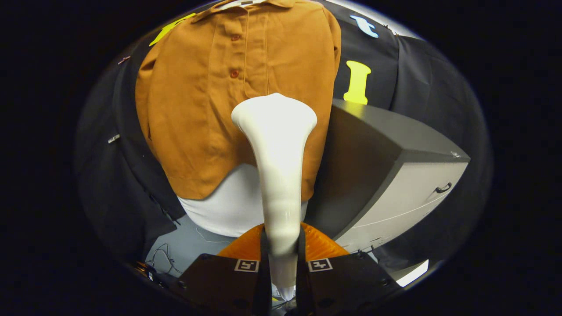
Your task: Iron the clothes twice with a garment steamer, once on the left side and once on the right side.
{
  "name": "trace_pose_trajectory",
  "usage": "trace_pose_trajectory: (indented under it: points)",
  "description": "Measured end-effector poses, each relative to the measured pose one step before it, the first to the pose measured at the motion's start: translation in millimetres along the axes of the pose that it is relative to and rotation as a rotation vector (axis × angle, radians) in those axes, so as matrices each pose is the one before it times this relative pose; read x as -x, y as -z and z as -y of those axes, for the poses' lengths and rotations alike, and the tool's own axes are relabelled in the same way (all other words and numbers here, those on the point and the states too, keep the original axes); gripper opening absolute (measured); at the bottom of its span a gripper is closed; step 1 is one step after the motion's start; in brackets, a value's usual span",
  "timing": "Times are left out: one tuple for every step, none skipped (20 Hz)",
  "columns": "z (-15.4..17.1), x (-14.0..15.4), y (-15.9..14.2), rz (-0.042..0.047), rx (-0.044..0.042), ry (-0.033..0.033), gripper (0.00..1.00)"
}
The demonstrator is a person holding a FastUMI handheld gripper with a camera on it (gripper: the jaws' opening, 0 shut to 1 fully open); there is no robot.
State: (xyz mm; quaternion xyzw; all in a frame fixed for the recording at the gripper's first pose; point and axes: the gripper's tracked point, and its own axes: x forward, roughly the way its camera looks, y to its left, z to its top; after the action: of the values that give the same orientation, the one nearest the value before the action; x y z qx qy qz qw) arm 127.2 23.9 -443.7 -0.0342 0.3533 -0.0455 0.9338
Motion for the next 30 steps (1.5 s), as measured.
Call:
trace_pose_trajectory:
  points:
    - [-2.12, 8.78, -9.42, 0.02402, 0.00234, -0.00726, 0.25]
    - [-2.55, 8.94, -11.38, 0.02514, 0.00096, -0.00826, 0.25]
    - [-2.80, 8.49, -10.81, 0.02462, 0.00384, -0.00843, 0.25]
    - [-4.38, 9.52, -11.73, 0.02528, 0.00370, -0.00719, 0.25]
    - [-3.91, 5.73, -12.17, 0.02528, 0.00462, -0.00679, 0.25]
    - [-4.10, 4.13, -12.95, 0.02604, 0.00382, -0.00669, 0.25]
    - [-5.53, 3.86, -15.92, 0.02894, 0.00318, -0.01049, 0.25]
    - [-4.98, 3.14, -11.51, 0.02106, -0.00094, -0.01005, 0.25]
    - [-7.71, 1.33, -13.69, 0.02085, -0.00340, -0.01031, 0.25]
    - [-7.19, -0.12, -14.10, 0.02183, -0.00126, -0.00908, 0.25]
    - [-7.24, -0.55, -13.85, 0.02299, 0.00263, -0.00681, 0.25]
    - [-7.12, -2.43, -12.37, 0.02182, 0.00399, -0.00539, 0.25]
    - [-7.80, -2.31, -12.39, 0.02131, 0.00271, -0.00458, 0.25]
    - [-7.71, -3.58, -10.67, 0.01917, 0.00542, -0.00683, 0.25]
    - [-8.60, -4.13, -9.60, 0.01883, 0.00439, -0.00847, 0.25]
    - [-8.59, -3.62, -9.15, 0.01738, 0.00842, -0.00689, 0.25]
    - [-9.24, -4.82, -8.61, 0.01674, 0.00793, -0.00588, 0.25]
    - [-9.11, -4.52, -6.43, 0.01617, 0.01024, -0.00634, 0.25]
    - [-8.46, -5.60, -5.34, 0.01468, 0.01138, -0.00500, 0.25]
    - [-8.05, -5.97, -4.40, 0.01241, 0.01119, -0.00292, 0.25]
    - [-6.51, -6.53, -4.37, 0.01504, 0.01033, -0.00082, 0.25]
    - [-5.56, -5.98, -2.18, 0.00943, 0.01620, 0.00405, 0.25]
    - [-4.05, -5.41, -0.79, 0.00922, 0.01918, 0.00710, 0.25]
    - [-3.69, -4.82, -1.04, 0.00937, 0.01468, 0.00718, 0.25]
    - [-4.38, -5.65, 0.96, 0.00600, 0.00869, 0.00626, 0.25]
    - [-2.47, -5.24, 1.06, 0.00408, 0.00973, 0.00980, 0.25]
    - [-1.43, -4.60, 2.17, 0.00211, 0.01031, 0.01232, 0.25]
    - [-0.49, -4.59, 3.21, -0.00151, 0.00669, 0.01556, 0.25]
    - [-0.65, -4.77, 2.90, -0.00163, 0.00571, 0.01465, 0.25]
    - [-0.94, -3.60, 2.87, 0.00324, 0.00576, 0.01340, 0.25]
